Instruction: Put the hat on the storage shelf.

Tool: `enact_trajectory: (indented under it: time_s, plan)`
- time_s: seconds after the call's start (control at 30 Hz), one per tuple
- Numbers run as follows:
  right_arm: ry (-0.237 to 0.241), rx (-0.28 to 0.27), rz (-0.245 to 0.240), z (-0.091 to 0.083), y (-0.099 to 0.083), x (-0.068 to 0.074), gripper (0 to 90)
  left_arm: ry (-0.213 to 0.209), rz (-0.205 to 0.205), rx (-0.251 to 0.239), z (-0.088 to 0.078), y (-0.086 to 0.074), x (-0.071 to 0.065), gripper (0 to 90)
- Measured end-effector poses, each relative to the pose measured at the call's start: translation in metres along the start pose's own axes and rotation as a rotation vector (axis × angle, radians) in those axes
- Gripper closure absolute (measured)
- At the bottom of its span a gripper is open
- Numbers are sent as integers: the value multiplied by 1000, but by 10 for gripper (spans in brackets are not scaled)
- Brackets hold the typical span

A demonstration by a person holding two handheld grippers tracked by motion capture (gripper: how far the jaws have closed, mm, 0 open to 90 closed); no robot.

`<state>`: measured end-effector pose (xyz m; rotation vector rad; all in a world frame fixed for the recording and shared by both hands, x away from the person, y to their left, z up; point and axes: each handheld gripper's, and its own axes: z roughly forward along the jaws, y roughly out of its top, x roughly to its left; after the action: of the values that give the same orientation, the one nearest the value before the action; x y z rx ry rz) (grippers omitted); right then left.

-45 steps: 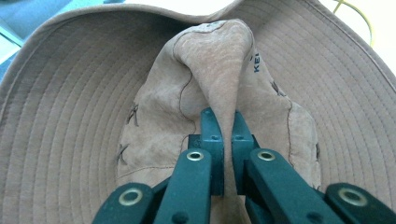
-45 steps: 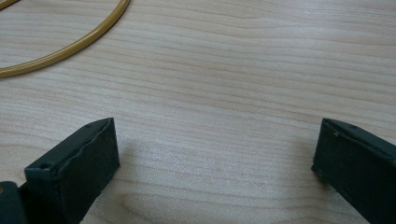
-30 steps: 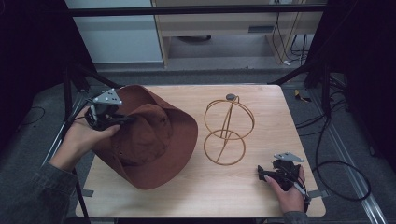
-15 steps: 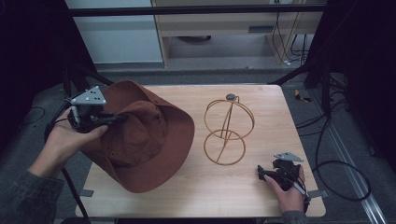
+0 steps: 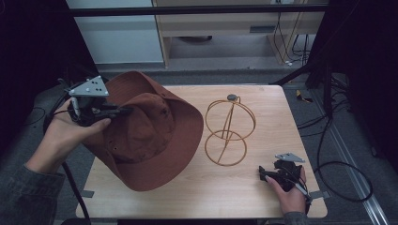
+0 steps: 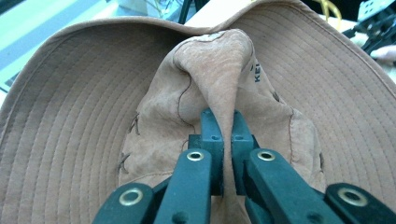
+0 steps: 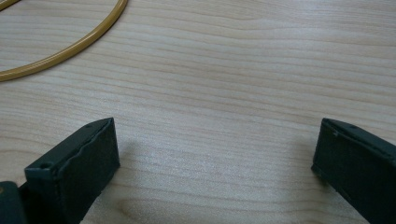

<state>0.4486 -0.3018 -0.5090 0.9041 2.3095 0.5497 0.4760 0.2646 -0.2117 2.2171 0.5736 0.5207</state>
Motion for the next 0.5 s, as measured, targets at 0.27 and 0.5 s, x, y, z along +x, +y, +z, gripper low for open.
enact_trajectory:
  time_s: [0.27, 0.5]
  plan:
    - [0, 0, 0, 0, 0, 0, 5, -2, 8, -33, -6, 23, 0, 886]
    - [0, 0, 0, 0, 0, 0, 5, -31, 39, -39, 0, 50, -6, 887]
